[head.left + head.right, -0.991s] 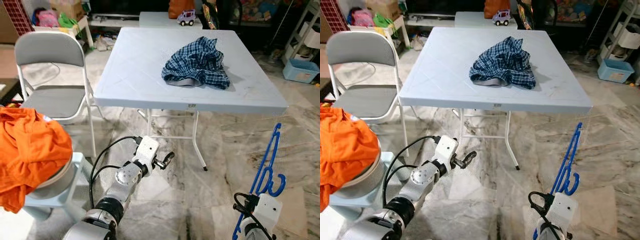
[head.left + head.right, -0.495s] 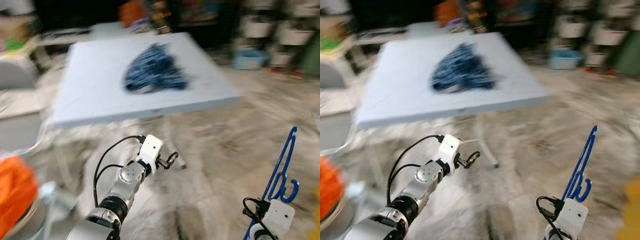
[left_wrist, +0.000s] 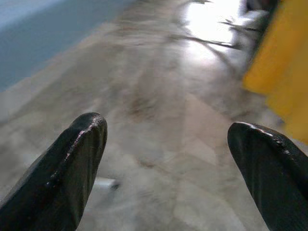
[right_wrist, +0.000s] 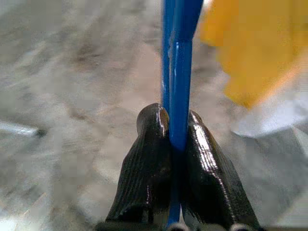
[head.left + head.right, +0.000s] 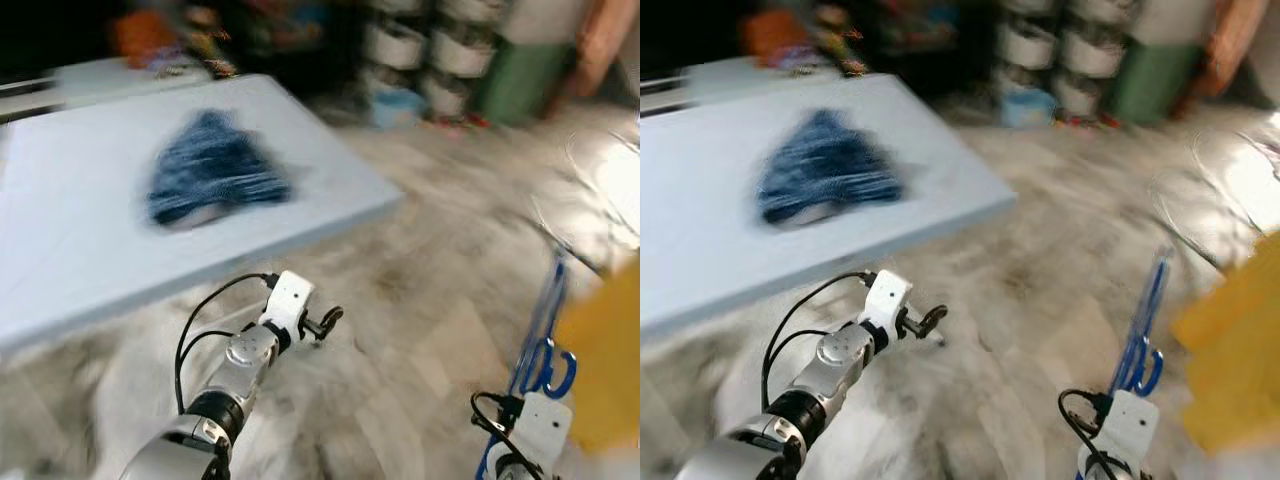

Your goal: Hang hanger

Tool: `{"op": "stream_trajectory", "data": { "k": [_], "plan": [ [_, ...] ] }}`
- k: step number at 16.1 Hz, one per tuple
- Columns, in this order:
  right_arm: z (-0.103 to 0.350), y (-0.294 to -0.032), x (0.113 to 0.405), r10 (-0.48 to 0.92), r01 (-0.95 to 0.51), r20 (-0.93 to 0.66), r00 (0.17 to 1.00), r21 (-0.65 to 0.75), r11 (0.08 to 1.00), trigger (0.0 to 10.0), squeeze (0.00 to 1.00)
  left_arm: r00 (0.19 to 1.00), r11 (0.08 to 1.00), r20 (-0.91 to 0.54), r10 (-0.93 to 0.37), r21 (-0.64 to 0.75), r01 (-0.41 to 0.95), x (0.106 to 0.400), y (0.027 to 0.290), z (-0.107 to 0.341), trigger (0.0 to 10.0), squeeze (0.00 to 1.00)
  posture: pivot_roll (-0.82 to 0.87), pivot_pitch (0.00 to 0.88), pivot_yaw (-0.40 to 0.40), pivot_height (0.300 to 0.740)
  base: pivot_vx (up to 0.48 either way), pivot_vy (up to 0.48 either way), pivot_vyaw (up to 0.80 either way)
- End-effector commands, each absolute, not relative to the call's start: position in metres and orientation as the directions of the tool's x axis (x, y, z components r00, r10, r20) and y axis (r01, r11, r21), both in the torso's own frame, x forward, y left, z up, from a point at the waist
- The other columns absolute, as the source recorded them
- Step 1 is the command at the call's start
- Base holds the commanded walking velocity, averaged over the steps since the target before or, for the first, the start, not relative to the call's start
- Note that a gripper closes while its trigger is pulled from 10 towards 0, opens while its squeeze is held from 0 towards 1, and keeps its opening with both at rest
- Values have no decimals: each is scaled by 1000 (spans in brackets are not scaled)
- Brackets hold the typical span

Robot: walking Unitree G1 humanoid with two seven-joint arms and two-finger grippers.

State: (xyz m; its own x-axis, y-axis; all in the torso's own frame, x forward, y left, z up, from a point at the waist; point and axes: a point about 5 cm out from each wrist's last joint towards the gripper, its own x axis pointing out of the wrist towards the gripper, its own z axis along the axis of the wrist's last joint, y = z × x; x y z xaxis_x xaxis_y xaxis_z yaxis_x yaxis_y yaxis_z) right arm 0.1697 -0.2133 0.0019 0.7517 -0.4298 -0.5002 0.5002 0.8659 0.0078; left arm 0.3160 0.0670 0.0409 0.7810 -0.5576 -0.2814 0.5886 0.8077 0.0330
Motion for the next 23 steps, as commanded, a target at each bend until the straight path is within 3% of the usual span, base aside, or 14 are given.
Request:
{"op": "stream_trajectory", "data": {
  "k": [1,6,10,13,16,19,23],
  "plan": [
    [5,-222,168,-462,525,-489,740,-11,851,10000,0,755,781,-281,-593,30,624,313,53,42,10000,0,-47,22,-9,740,349,0,-800],
    [3,-219,168,-455,520,-499,738,-10,854,10000,0,741,777,-330,-585,31,628,310,53,35,10000,0,-45,23,-16,740,192,0,-795],
    [2,-214,174,-398,462,-511,762,-2,887,10000,0,798,834,-338,-499,61,548,307,65,27,10000,0,8,26,-81,740,0,0,0],
    [0,-208,193,-284,326,-524,803,-12,945,10000,0,873,909,-354,-335,124,399,300,98,14,10000,0,92,36,-150,740,0,0,0],
    [-1,-205,199,-255,294,-529,809,-11,956,10000,0,894,932,-367,-258,148,330,296,116,8,10000,0,108,37,-163,740,0,0,0],
    [-3,-203,198,-255,298,-537,804,-7,955,10000,0,878,924,-379,-292,125,361,293,115,6,10000,0,97,40,-146,740,0,0,0],
    [-8,-203,189,-285,343,-548,787,4,939,10000,0,839,886,-381,-388,96,453,298,101,12,10000,0,64,31,-100,740,0,-124,-777]
  ]
}}
